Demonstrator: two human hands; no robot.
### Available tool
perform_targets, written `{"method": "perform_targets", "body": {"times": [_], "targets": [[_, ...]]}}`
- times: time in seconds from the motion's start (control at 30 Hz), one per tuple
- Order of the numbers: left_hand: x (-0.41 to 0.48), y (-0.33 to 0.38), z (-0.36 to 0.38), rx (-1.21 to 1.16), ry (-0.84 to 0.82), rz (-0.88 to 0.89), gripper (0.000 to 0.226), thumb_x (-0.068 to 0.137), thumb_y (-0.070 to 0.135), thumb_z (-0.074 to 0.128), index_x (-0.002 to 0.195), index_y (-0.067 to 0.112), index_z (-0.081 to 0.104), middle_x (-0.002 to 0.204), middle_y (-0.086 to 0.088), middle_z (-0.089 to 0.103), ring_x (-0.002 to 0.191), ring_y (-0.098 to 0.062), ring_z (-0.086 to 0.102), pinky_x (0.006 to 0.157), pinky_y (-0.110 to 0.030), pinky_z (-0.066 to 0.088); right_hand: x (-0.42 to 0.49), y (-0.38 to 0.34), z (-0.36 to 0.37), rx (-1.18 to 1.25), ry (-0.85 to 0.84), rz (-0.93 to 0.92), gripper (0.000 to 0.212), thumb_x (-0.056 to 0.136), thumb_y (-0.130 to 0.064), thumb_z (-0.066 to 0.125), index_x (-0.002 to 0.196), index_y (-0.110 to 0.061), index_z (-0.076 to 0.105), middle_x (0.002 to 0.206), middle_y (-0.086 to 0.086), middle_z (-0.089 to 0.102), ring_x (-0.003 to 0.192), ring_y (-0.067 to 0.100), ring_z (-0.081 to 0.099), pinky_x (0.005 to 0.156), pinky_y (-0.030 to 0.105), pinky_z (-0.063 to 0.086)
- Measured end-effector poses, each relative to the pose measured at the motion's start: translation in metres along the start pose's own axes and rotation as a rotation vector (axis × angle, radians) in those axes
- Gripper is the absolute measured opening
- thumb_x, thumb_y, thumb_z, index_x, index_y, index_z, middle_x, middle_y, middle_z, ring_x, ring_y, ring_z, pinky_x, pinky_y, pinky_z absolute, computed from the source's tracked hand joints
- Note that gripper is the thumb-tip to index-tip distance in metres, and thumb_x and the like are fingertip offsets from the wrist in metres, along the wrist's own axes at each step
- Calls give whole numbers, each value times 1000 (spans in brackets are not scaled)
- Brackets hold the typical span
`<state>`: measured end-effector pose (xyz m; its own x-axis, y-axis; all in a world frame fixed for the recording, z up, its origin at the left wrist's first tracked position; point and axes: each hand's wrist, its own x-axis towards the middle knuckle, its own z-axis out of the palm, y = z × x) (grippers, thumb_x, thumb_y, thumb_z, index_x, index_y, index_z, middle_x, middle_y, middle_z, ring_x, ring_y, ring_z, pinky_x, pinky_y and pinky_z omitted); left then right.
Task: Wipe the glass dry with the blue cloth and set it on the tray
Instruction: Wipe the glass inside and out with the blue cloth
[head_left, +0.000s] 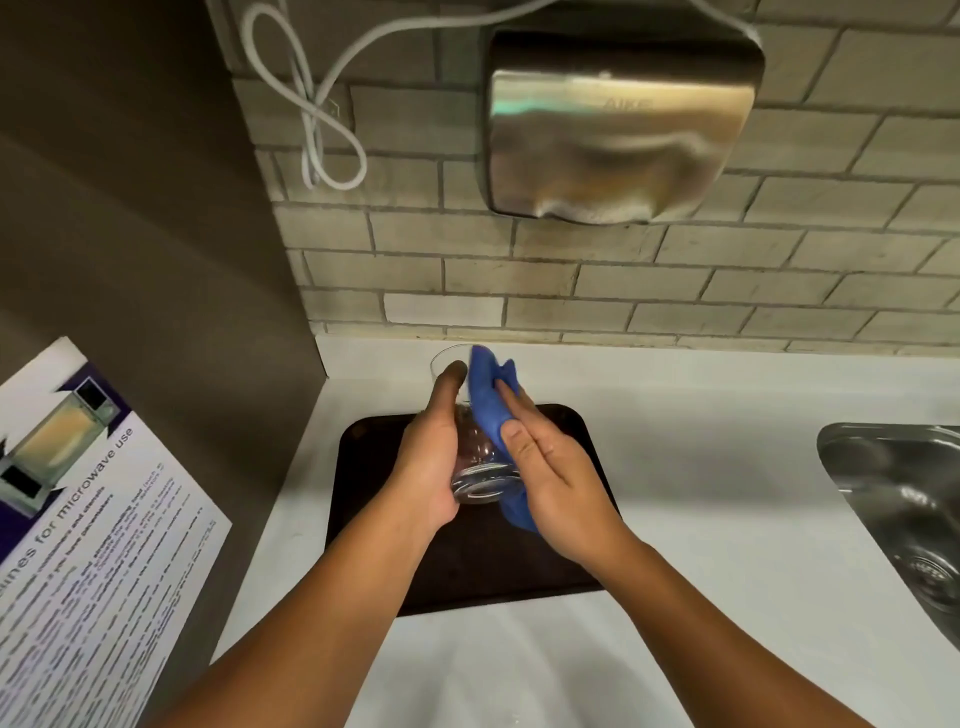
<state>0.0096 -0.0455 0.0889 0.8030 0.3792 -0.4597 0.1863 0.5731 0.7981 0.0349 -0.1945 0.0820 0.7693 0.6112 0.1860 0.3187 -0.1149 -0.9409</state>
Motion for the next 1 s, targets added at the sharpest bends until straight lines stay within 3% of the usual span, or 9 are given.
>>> {"method": "perform_targets", "body": {"times": [0.07, 0.23, 0.4, 0.47, 0.57, 0.7, 0.8, 0.87, 1.0], "targets": [[1, 2, -1, 43, -14, 33, 49, 104, 62, 58, 117, 19, 77, 98, -5, 85, 83, -20, 82, 85, -41, 61, 0, 5, -1, -73, -19, -56, 47, 117, -34, 43, 164, -34, 39, 171, -20, 39, 157, -13, 33, 123, 7, 28], [-3, 4, 6, 86, -55, -18, 54, 89, 63, 80, 109, 14, 76, 90, -9, 86, 78, -27, 85, 71, -41, 68, 17, 8, -7, 161, 142, 165, 45, 119, -23, 40, 163, -15, 50, 150, 11, 69, 130, 7, 70, 115, 34, 54], [-4, 1, 7, 146, -52, 84, 58, 91, 62, 72, 124, 15, 80, 118, -16, 85, 111, -31, 82, 107, -54, 61, 1, 2, 5, -66, 91, -31, 50, 119, -24, 41, 169, -26, 36, 176, -16, 32, 159, -13, 27, 123, 6, 25], [-4, 1, 6, 116, -43, 50, 58, 88, 63, 76, 117, 13, 81, 107, -15, 87, 96, -30, 85, 91, -48, 68, 8, 6, 1, 27, 125, 58, 49, 120, -20, 41, 168, -25, 38, 162, -20, 51, 144, -19, 48, 116, 6, 38], [-4, -2, 4, 69, -27, -48, 61, 89, 64, 77, 116, 9, 79, 90, -11, 85, 76, -27, 84, 67, -40, 67, 14, 2, -2, 198, 143, 178, 48, 119, -23, 41, 167, -26, 43, 159, 2, 63, 143, 10, 62, 121, 30, 50], [-5, -3, 0, -65, -142, -53, 61, 107, 60, 55, 141, 12, 73, 123, -17, 83, 111, -31, 82, 94, -45, 67, 1, -2, 6, -97, 64, -36, 51, 118, -29, 42, 168, -28, 38, 180, -12, 29, 165, -4, 22, 132, 17, 20], [-8, -1, 1, 31, -142, -81, 61, 100, 65, 64, 120, 10, 82, 109, -19, 86, 94, -33, 85, 77, -43, 69, 13, 3, 1, 39, 142, 41, 48, 119, -23, 41, 167, -29, 41, 163, -15, 54, 144, -10, 53, 123, 19, 42], [-8, -4, 3, 129, -78, -69, 62, 94, 66, 70, 115, 9, 82, 108, -19, 87, 93, -35, 85, 79, -45, 68, 24, 2, -2, 171, 229, 170, 48, 119, -25, 42, 166, -31, 45, 143, 2, 73, 125, 11, 74, 110, 36, 59], [-7, -2, 3, 138, -84, -55, 63, 85, 70, 72, 103, 11, 86, 101, -18, 86, 88, -34, 84, 80, -44, 64, 17, -7, 2, 11, 168, 92, 52, 118, -30, 42, 169, -34, 36, 163, -14, 55, 138, 0, 63, 115, 26, 53]]}}
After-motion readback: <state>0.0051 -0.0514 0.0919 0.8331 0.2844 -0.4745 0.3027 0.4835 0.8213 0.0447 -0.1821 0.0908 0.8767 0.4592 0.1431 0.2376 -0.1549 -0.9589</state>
